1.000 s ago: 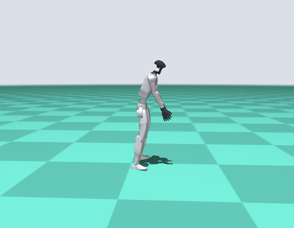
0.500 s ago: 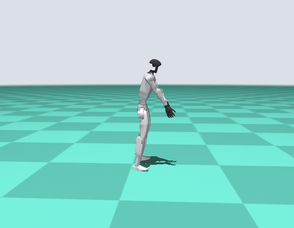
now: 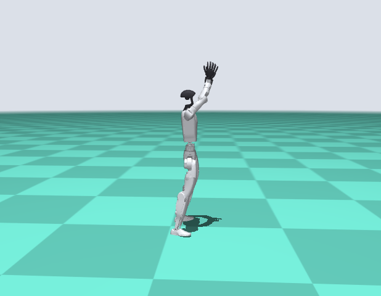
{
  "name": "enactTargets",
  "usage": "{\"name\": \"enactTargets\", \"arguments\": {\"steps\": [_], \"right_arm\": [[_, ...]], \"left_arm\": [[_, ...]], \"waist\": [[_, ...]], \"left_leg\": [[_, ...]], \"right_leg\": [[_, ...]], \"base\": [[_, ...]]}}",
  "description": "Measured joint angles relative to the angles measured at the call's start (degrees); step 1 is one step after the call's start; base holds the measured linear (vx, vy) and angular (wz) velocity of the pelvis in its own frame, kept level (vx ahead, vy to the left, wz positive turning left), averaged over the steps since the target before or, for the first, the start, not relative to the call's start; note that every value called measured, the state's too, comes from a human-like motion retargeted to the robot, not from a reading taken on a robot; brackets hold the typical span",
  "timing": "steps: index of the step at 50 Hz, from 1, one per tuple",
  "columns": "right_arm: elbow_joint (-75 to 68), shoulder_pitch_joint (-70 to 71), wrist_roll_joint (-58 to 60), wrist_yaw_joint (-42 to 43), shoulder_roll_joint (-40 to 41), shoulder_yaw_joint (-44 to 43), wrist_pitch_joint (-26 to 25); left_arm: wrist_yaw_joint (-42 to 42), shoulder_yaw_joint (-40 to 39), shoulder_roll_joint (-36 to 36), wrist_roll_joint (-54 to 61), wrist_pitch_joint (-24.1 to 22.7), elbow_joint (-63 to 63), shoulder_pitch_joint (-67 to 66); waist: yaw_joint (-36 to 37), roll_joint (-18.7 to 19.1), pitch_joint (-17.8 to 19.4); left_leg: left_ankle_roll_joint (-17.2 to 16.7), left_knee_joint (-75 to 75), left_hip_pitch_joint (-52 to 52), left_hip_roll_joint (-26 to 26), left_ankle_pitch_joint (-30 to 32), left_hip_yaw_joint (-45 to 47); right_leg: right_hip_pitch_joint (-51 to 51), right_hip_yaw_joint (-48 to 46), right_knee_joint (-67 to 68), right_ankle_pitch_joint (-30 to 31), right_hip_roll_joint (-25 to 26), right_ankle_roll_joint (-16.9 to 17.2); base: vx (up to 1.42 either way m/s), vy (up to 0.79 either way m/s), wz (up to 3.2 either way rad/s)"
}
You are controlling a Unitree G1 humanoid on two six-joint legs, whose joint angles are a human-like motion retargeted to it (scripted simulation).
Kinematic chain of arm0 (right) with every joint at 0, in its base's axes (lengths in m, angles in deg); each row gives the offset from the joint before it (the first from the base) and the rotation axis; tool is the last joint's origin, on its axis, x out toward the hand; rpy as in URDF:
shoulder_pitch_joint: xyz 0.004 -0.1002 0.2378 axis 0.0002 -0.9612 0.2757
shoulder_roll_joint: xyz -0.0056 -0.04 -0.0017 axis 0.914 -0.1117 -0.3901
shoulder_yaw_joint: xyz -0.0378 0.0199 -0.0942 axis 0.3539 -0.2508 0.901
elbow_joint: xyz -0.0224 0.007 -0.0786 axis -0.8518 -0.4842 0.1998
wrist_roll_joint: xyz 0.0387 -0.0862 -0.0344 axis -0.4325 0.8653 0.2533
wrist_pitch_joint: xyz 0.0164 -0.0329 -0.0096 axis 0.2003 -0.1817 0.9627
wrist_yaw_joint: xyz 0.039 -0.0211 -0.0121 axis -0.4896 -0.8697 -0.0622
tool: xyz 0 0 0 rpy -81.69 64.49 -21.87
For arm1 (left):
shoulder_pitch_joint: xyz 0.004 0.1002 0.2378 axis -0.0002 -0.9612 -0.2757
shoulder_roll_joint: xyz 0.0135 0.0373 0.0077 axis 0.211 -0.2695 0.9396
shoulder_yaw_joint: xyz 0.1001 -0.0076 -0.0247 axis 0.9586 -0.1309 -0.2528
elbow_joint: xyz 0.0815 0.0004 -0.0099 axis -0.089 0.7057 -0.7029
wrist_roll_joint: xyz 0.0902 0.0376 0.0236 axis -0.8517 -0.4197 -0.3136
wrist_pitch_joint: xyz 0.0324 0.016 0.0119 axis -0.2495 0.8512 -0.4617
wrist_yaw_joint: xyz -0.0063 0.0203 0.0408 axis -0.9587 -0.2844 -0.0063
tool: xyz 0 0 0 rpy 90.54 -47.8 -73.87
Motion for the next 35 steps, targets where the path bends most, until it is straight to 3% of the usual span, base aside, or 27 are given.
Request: {"name": "enactTargets", "arguments": {"steps": [7, 16, 26, 35], "right_arm": [[1.32, 1.11, -0.14, -0.57, -1.37, 3.66, 0.34], [1.61, -0.24, -0.67, -0.50, -0.98, 2.88, 0.69], [1.20, -3.94, -0.74, -0.77, 0.62, 1.65, 0.44], [-0.84, -18.99, 0.61, -3.04, 5.82, -6.03, -0.64]], "left_arm": [[-0.89, 1.37, 1.63, 2.32, -1.35, -2.49, 0.17], [-0.70, 1.29, 1.62, 2.32, -1.60, -2.55, -1.04], [-0.27, 0.50, 1.84, 1.66, -1.41, -3.02, -5.43], [-1.07, -9.28, -4.72, -3.40, 0.72, 1.84, -19.66]], "waist": [[1.38, -0.51, -3.22], [2.28, -0.64, -3.26], [1.99, 0.01, 0.36], [1.72, 0.30, 4.87]], "left_leg": [[0.08, 0.30, 1.07, 0.22, -0.56, 0.63], [0.32, 0.40, 1.30, 0.22, -0.57, 0.34], [0.20, 0.52, 0.06, 0.15, 0.11, -0.34], [0.97, 0.35, -0.21, -0.10, 0.79, -0.25]], "right_leg": [[0.79, 0.30, 0.11, -0.48, 0.06, 0.14], [1.23, -0.05, 0.33, -0.67, 0.03, -0.01], [0.37, -0.18, 0.36, -0.16, 0.01, -0.33], [-0.41, 0.71, 0.63, 0.34, -0.18, -0.70]], "base": [[0.07, -0.01, -0.06], [0.00, 0.00, 0.00], [-0.07, 0.00, 0.04], [-0.10, 0.00, -0.04]]}}
